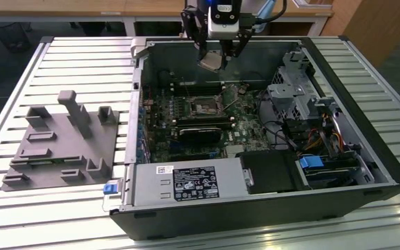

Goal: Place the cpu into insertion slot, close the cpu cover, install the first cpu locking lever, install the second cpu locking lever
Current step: 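Place the cpu into insertion slot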

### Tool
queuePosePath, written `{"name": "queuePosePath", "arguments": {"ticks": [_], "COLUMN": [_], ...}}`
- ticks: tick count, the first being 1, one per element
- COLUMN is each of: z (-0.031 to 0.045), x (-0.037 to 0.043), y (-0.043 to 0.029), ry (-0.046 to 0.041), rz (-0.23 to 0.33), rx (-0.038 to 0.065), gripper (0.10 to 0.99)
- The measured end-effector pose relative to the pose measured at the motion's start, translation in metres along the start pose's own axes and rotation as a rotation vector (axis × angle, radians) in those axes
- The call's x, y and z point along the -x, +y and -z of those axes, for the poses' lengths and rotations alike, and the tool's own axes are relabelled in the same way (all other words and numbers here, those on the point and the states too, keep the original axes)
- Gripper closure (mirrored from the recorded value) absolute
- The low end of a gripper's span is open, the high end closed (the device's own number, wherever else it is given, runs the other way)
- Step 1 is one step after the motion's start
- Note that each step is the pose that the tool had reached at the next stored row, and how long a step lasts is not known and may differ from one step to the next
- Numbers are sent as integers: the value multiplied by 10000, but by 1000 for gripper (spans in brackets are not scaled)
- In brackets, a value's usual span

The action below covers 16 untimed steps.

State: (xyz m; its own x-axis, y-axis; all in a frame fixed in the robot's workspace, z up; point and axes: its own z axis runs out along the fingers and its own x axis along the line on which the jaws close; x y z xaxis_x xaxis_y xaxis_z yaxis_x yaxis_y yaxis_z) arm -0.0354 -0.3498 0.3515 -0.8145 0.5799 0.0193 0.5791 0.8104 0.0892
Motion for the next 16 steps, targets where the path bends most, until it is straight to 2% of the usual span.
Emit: {"name": "queuePosePath", "arguments": {"ticks": [16], "z": [-9], "x": [0], "y": [-1], "ry": [-30], "rz": [-333], "rx": [6], "gripper": [545]}}
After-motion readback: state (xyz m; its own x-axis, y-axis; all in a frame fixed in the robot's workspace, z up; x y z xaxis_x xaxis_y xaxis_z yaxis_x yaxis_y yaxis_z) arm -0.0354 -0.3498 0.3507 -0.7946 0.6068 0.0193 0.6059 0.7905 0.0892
